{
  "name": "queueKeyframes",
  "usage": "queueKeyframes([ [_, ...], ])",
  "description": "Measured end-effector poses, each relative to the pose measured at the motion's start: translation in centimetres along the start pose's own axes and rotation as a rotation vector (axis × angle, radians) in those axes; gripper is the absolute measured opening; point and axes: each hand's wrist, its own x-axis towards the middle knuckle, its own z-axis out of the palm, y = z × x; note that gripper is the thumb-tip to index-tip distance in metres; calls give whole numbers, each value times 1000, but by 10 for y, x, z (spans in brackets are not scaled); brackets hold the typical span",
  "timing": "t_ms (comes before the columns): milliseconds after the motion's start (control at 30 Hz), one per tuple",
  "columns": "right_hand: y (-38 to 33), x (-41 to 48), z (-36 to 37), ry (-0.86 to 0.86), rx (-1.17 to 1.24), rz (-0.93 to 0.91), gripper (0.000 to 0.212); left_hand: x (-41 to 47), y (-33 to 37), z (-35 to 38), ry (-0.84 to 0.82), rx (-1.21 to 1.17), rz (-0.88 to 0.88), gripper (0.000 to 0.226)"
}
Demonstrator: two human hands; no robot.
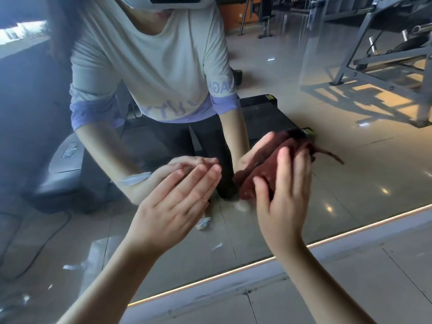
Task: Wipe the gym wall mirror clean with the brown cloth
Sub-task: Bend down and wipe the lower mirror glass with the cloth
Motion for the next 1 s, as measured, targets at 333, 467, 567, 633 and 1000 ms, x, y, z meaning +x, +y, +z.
queueKeyframes([
  [333, -25, -14, 7, -12, 124, 144, 48, 1, -25, 8, 24, 101, 179, 64],
  [467, -21, 5, 10, 132, 189, 435, 54, 0, -25, 11, 47, 97, 180, 58],
  [567, -46, -22, 14, 5, 198, 336, 52, 2, -24, 10, 59, 95, 185, 55],
  [633, -43, -28, 9, -96, 182, 193, 49, 2, -25, 9, 48, 86, 175, 56],
  [1000, -32, -32, -2, -166, 189, 118, 52, 7, -24, 5, 51, 59, 142, 58],
])
